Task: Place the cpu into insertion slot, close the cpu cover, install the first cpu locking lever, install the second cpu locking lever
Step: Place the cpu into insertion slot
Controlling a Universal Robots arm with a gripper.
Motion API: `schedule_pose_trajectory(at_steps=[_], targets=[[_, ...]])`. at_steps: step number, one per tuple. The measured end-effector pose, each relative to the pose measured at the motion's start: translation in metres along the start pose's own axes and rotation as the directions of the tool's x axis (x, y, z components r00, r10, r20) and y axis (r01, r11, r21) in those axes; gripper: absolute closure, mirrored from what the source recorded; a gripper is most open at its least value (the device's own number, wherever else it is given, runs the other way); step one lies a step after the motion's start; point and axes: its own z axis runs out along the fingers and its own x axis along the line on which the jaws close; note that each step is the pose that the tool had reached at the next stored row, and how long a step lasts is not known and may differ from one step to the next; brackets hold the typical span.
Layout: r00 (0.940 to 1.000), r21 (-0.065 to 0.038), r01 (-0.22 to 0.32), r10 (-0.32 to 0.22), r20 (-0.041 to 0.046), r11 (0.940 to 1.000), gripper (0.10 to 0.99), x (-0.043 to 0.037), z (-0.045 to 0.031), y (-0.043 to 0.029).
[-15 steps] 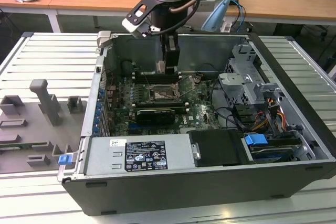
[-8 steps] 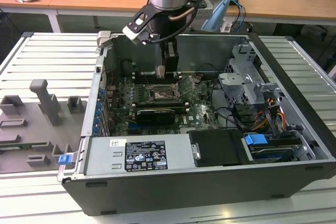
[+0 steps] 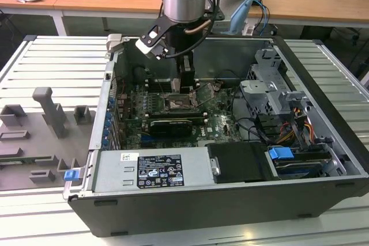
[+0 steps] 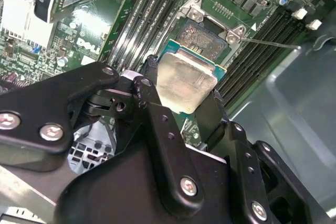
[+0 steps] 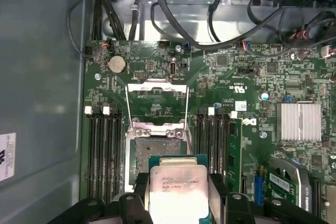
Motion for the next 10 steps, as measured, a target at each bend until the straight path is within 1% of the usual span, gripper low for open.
schedule_pose_trajectory(at_steps=[2, 3, 5, 8, 10], targets=[[1.0, 0.0, 0.0, 0.0, 0.0003, 1.0, 0.553, 0.0006, 0.0035, -0.0002], [1.0, 0.0, 0.0, 0.0, 0.0009, 1.0, 0.553, 0.0029, 0.0073, -0.0004], [1.0, 0.0, 0.0, 0.0, 0.0023, 1.0, 0.553, 0.0057, 0.0114, -0.0006], [1.0, 0.0, 0.0, 0.0, 0.0025, 1.0, 0.553, 0.0088, 0.0214, -0.0012], [1.0, 0.0, 0.0, 0.0, 0.0024, 1.0, 0.553, 0.0092, 0.0273, -0.0017]])
